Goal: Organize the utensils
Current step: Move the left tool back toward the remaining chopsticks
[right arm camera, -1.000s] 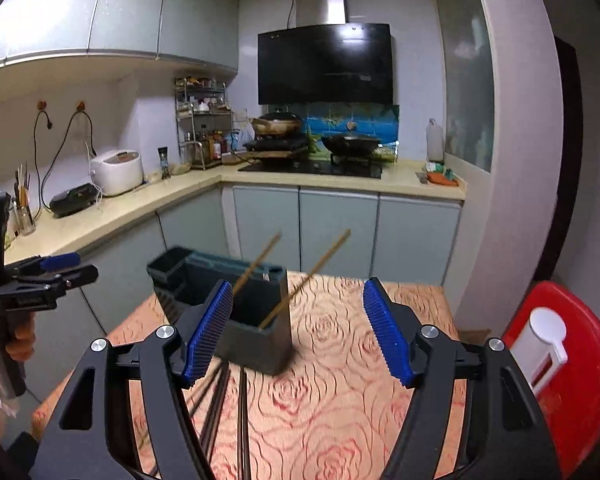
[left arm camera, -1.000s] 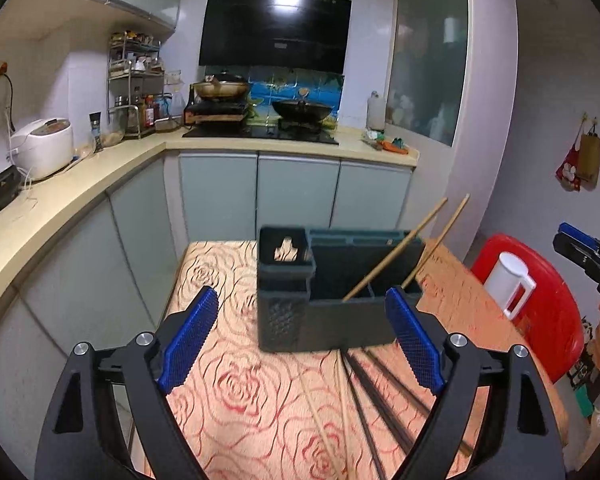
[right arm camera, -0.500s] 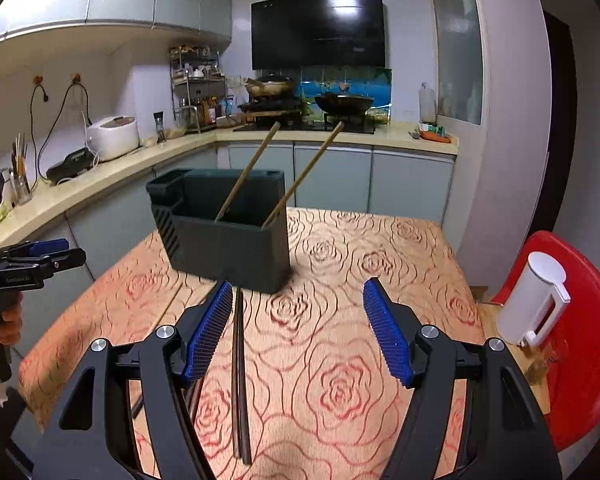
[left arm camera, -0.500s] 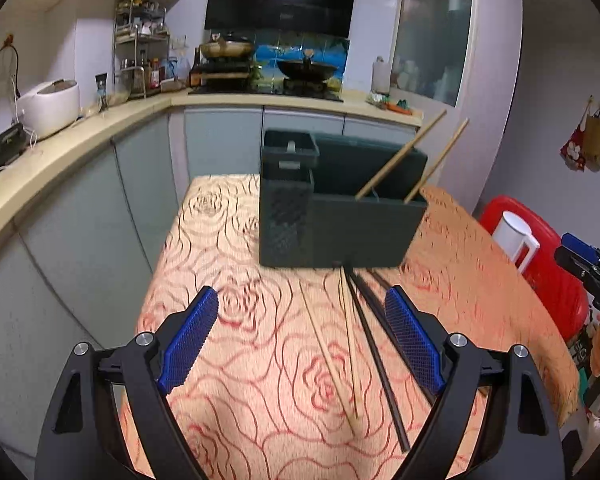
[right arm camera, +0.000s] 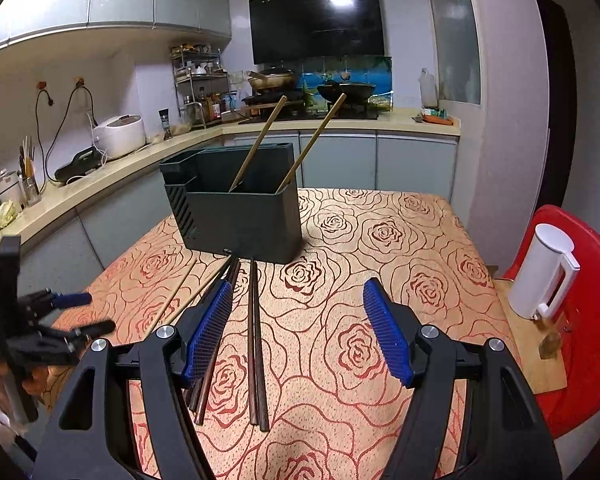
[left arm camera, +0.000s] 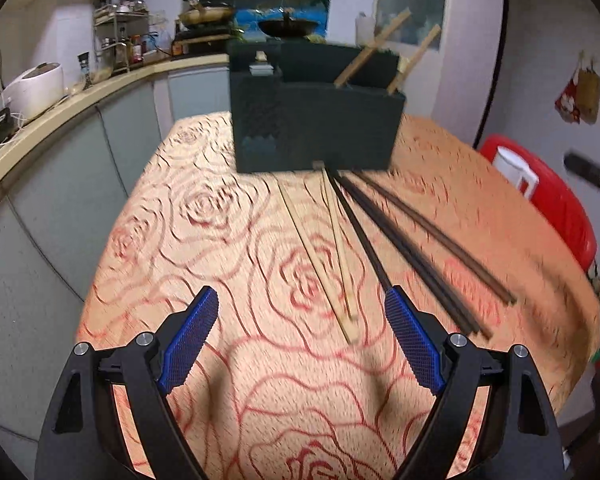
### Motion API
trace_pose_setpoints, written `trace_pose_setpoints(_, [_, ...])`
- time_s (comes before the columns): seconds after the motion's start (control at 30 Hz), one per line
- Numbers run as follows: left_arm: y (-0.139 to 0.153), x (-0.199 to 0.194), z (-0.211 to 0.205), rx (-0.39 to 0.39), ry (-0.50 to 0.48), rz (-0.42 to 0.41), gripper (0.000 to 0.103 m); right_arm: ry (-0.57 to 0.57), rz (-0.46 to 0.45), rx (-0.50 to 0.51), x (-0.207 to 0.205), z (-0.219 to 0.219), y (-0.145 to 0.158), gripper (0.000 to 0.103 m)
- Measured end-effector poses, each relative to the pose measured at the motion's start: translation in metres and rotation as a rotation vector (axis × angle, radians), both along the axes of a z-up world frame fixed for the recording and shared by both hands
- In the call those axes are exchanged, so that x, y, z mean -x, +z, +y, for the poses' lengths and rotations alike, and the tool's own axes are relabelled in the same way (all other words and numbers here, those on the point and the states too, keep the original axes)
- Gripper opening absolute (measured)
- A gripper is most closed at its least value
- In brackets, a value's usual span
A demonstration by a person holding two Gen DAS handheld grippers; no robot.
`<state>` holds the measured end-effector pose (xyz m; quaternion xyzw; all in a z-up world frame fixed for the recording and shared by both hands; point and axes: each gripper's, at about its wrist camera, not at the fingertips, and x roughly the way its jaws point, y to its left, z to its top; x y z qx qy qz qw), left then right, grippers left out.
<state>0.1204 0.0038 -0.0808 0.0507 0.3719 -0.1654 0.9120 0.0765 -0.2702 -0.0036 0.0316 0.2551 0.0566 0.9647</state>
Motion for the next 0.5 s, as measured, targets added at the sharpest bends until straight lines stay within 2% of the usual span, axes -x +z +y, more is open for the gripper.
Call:
trace_pose_setpoints(0.2, [-0.024, 0.005, -0.012, -0.041, -0.040, 0.032, 0.082, -0.005, 0.010, -0.012, -0.001, -0.002, -0.007, 0.066])
trace_pose_setpoints(0.33, [-0.033, -0.001, -0.018, -0.072, -0.031, 0.046, 0.081, -0.008, 0.020, -0.013, -0.002, -0.003, -0.012, 0.066])
trace_pose_setpoints(0.5, [-0.036, -0.010, -0.017, -0.077, -0.014, 0.077, 0.071, -0.014, 0.032, -0.022, -0.004, -0.005, -0.018, 0.066])
